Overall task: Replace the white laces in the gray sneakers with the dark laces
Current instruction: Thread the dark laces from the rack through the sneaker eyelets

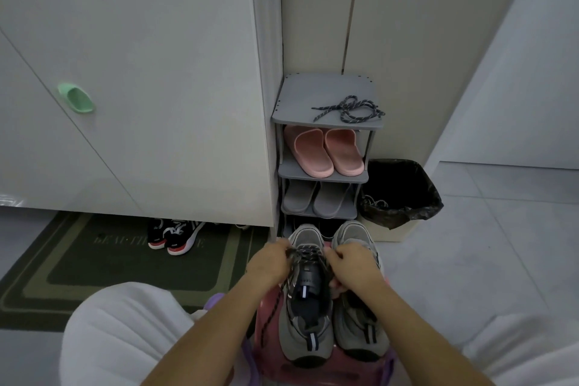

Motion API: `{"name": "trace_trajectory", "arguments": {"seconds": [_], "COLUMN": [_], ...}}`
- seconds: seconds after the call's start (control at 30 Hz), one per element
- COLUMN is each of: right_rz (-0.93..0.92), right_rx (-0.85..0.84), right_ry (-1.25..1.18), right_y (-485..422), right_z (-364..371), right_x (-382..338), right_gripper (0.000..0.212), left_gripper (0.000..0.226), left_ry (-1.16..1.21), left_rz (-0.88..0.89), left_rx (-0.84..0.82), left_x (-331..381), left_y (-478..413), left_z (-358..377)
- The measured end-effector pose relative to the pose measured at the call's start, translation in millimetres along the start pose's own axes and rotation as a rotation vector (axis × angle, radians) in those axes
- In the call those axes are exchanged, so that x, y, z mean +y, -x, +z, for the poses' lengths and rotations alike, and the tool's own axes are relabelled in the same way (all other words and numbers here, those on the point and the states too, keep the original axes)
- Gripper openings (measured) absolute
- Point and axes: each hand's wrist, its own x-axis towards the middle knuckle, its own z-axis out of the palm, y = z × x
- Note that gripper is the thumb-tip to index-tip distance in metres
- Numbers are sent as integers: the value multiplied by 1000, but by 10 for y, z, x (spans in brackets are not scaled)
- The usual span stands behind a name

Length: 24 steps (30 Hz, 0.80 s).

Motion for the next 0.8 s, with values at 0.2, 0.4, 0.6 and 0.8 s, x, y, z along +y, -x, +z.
{"name": "trace_trajectory", "arguments": {"seconds": [0.2, 0.4, 0.6, 0.8], "right_rz": [-177, -255, -201, -176], "right_rx": [58, -105, 33, 95], "right_ry": [279, 364, -52, -432], "right_y": [-110, -252, -304, -348], "right_z": [-61, 117, 62, -72], "right_x": [-189, -412, -532, -619], "right_gripper": [27, 15, 17, 11], "left_gripper": [21, 24, 20, 20], "left_ry": [47, 131, 358, 458], "left_rz": [32, 159, 143, 84], "left_rx": [5, -213, -101, -42], "left_x": [71, 227, 65, -44], "left_y": [-44, -5, 32, 56], "left_z": [-165, -600, -744, -693]}}
